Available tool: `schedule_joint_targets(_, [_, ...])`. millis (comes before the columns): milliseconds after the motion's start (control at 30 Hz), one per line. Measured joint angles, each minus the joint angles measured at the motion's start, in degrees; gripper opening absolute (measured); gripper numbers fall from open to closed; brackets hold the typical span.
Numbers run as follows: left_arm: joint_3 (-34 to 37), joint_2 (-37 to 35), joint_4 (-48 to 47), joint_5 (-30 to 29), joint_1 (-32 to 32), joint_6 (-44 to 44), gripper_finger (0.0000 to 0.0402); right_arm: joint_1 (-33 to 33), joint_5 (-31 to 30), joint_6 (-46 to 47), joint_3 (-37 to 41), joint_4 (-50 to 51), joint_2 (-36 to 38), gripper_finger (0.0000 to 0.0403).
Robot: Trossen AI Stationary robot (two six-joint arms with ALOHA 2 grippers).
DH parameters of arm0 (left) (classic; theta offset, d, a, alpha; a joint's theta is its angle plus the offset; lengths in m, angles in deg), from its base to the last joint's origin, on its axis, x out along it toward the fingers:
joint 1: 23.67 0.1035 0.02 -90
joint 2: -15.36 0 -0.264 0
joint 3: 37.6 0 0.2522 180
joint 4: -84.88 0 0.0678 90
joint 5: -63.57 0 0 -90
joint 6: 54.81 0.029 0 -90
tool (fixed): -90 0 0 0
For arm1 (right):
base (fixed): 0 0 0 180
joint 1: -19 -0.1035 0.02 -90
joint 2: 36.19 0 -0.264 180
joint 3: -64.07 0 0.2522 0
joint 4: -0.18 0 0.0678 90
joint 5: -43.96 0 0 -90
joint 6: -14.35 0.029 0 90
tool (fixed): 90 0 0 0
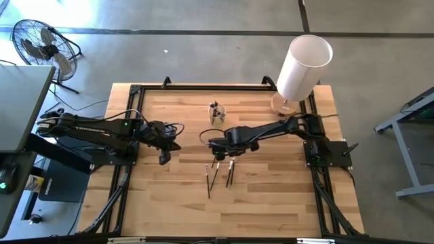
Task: Put items in baskets/containers
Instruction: Put the eyeshadow brush into the pen holder
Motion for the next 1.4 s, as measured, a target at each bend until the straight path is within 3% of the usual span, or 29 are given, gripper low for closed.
schedule_joint_targets(233, [0.0,0.0,-1.2,0.9,0.0,1.4,0.0001,0.0,2.4,5.4,3.0,-1.7,-1.6,0.006])
schedule_joint_targets(500, [0.0,0.0,-1.8,1.5,0.0,3.0,0.0001,0.0,3.7,6.8,6.7,-10.9,-1.6,0.0063])
schedule_joint_targets(767, [0.0,0.0,-2.6,1.7,0.0,3.5,0.0001,0.1,5.4,8.7,9.9,-13.1,-1.1,0.0062])
schedule_joint_targets(967, [0.0,0.0,-2.8,1.8,0.0,3.5,0.0001,-0.1,7.2,8.4,11.4,-15.9,-1.2,0.0011])
schedule_joint_targets(1067, [0.0,0.0,-2.8,1.8,0.0,4.4,0.0001,-0.3,6.8,7.1,11.1,-16.5,-1.0,0.0007])
schedule_joint_targets(1400, [0.0,0.0,-1.3,1.6,0.0,4.5,0.0001,-3.4,-9.8,0.6,10.7,-15.1,8.7,0.0001])
